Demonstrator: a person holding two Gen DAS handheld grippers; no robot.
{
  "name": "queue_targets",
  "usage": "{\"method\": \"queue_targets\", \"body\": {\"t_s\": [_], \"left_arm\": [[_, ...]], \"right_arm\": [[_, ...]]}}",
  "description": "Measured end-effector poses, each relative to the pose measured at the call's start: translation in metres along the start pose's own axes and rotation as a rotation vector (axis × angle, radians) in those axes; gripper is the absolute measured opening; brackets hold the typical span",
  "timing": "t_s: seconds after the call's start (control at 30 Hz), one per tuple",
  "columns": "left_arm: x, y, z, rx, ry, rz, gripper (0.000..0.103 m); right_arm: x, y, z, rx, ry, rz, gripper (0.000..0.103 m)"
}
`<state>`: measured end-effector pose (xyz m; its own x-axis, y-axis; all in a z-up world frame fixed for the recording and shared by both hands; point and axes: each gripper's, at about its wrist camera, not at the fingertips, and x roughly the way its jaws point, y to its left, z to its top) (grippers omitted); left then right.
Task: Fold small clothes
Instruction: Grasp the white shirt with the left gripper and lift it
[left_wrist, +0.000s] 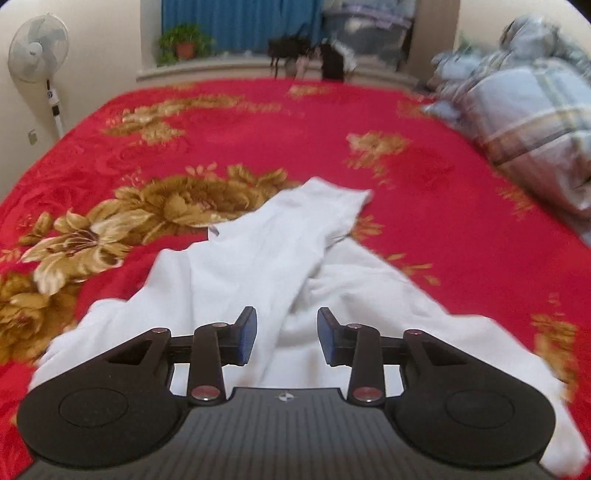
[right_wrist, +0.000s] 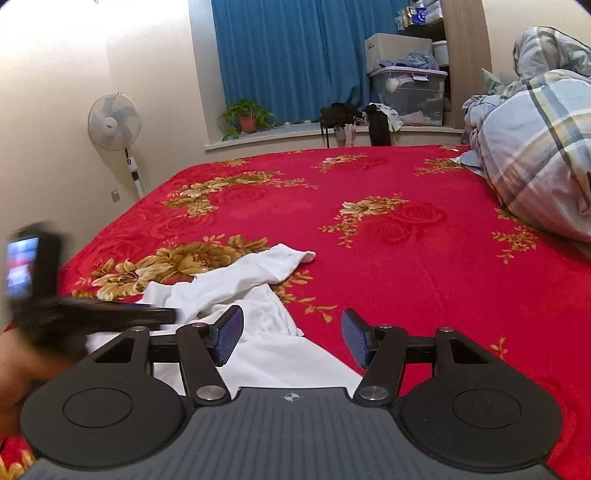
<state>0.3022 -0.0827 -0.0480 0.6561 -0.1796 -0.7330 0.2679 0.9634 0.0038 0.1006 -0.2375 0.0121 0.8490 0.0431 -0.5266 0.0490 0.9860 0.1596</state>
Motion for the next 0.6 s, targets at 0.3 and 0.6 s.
{"method": "queue_targets", "body": {"t_s": [0.3,0.6], "left_arm": [[-0.051,0.147,0.002,-0.186,-0.118,0.166,0.004],[-0.181,0.373,-0.120,-0.722,-0.062,0.861,0.005]], "right_arm": [[0.024,-0.012,0.010,0.004,0.016,-0.009,0.061],[0.037,-0.017,0.006,0.038,0.052,-0.006,0.061]]}}
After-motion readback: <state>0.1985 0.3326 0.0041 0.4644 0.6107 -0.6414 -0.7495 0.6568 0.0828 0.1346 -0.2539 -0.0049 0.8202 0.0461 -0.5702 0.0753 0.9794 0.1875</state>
